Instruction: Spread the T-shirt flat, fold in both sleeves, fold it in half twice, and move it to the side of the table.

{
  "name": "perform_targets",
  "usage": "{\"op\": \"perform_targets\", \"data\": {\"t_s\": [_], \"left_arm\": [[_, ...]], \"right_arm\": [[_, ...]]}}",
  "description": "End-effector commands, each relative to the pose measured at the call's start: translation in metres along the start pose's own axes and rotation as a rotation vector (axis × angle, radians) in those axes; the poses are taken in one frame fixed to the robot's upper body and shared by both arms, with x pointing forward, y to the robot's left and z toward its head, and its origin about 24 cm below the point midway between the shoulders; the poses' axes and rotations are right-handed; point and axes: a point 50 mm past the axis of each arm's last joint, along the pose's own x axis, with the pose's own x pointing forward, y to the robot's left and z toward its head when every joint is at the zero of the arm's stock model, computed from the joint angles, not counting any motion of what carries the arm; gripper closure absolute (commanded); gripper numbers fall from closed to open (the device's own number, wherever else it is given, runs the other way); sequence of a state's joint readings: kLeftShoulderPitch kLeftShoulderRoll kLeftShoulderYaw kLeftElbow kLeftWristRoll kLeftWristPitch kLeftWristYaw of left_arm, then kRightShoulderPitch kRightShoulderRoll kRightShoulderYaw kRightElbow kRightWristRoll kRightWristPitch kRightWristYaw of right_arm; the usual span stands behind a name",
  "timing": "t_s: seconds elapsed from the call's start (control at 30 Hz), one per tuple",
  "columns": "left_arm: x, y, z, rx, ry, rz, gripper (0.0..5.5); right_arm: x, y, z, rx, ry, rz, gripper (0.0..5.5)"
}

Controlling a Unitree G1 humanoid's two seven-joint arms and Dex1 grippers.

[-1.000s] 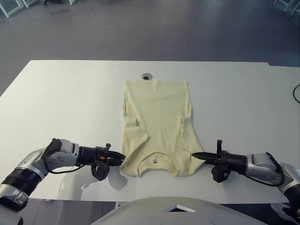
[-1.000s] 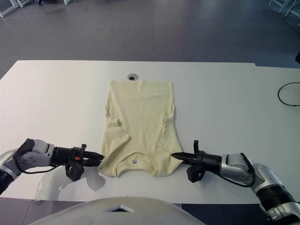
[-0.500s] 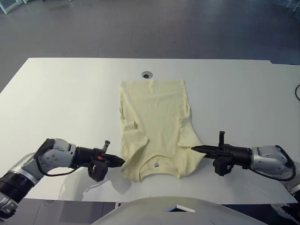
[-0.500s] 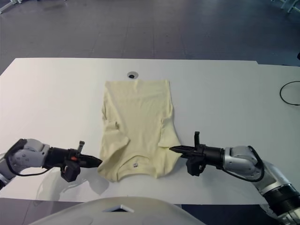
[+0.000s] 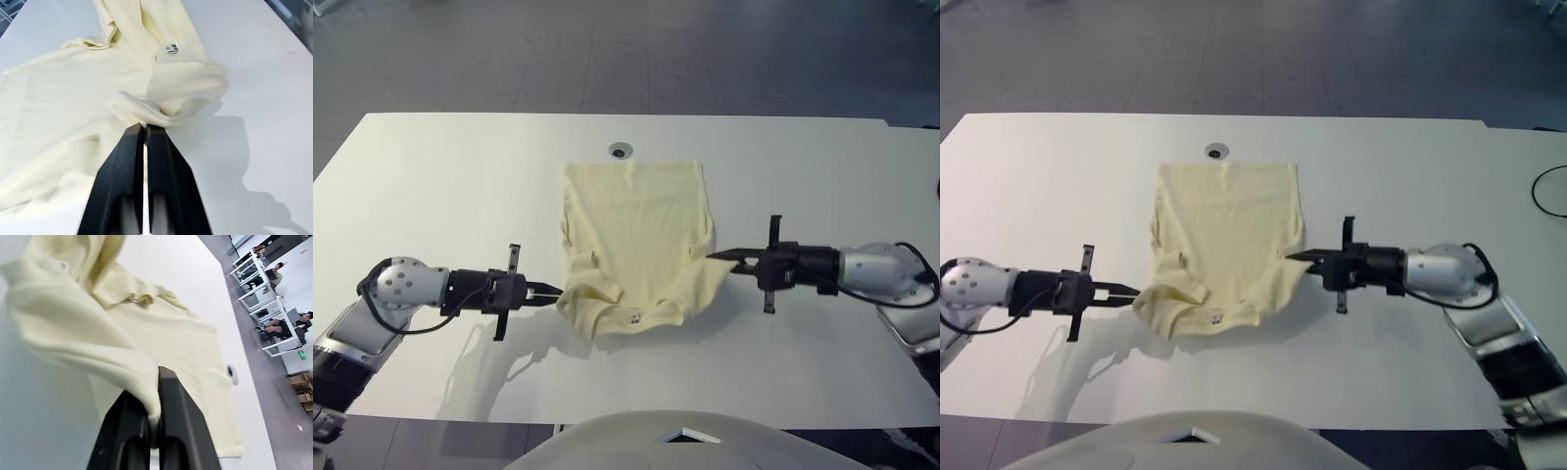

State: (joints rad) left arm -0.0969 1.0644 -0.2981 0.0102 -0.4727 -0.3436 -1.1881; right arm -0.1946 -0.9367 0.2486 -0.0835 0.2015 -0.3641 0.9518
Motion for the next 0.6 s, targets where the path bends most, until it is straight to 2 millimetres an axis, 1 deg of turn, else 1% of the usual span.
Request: {"op": "perform_targets", "data": {"t_s": [0.03,0.1,0.13,0.27,0.33,0.47,0.6], "left_arm": [[-0.005,0.030,0.003,0.004,0.001,0.042,5.48],[-0.004,0.033,0.005,0.000,-0.011,0.029,5.48],[-0.003,0.030,0.006,-0.014,-0.022,0.014,5.48],[-0.006,0.007,0.016,-0.147,-0.095,-0.037,5.48],[-0.011,-0.008,0.023,-0.218,-0.113,-0.076,5.48],[-0.019,-0.026,0.033,-0.291,-0.120,-0.108,5.48],[-0.022,-0.046,0.043,-0.351,-0.124,-0.179,5.48]], "right_arm": [[0.005,-0.016,-0.005,0.007,-0.002,-0.012,5.50],[0.004,-0.015,-0.001,0.040,-0.027,0.011,5.50],[0.003,-0.011,0.003,0.083,-0.042,0.045,5.50],[-0.011,0.013,0.024,0.349,-0.091,0.251,5.50],[-0.019,0.016,0.032,0.447,-0.096,0.312,5.50],[-0.027,0.016,0.041,0.541,-0.099,0.336,5.50],[-0.033,0.030,0.046,0.598,-0.086,0.415,5.50]]}}
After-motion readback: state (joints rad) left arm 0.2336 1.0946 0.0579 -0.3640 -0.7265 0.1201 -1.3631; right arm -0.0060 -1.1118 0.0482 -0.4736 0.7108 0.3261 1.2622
